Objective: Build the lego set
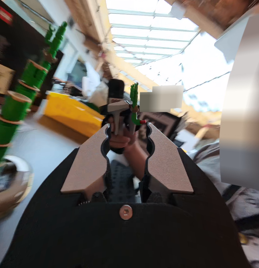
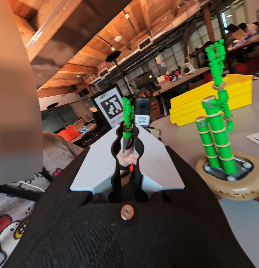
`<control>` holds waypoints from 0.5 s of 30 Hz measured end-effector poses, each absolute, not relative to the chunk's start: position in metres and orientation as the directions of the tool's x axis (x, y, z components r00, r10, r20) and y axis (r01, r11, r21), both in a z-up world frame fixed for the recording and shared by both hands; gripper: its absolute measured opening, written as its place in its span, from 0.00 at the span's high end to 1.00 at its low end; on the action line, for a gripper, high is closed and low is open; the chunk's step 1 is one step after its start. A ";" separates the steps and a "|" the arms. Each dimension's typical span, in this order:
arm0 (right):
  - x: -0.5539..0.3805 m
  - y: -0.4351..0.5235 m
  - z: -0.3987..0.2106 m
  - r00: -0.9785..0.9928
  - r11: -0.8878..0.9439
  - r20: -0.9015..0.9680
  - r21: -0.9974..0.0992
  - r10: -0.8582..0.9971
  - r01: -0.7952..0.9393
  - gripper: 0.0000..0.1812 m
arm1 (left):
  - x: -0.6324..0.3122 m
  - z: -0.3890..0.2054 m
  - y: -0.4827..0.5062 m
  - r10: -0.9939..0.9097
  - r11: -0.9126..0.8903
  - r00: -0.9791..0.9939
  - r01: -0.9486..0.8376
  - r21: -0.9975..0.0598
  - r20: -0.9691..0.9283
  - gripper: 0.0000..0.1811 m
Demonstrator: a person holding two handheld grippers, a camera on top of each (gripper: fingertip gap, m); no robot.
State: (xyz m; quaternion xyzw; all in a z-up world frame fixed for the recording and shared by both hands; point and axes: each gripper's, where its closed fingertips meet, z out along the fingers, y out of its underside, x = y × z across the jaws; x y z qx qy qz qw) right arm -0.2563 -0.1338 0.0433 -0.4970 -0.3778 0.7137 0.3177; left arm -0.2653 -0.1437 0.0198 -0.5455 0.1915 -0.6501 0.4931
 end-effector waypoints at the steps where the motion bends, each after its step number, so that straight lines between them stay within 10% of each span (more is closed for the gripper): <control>1: -0.258 -0.130 0.039 -0.271 -0.511 -0.477 -0.857 0.836 -0.065 0.93 | -0.266 0.016 -0.142 -0.863 -0.383 0.173 0.388 -0.838 0.475 0.75; 15: -0.262 -0.115 0.016 -0.109 -0.484 -0.482 -0.875 0.869 0.008 0.93 | -0.263 -0.001 -0.133 -0.860 -0.269 0.390 0.202 -0.942 0.329 0.96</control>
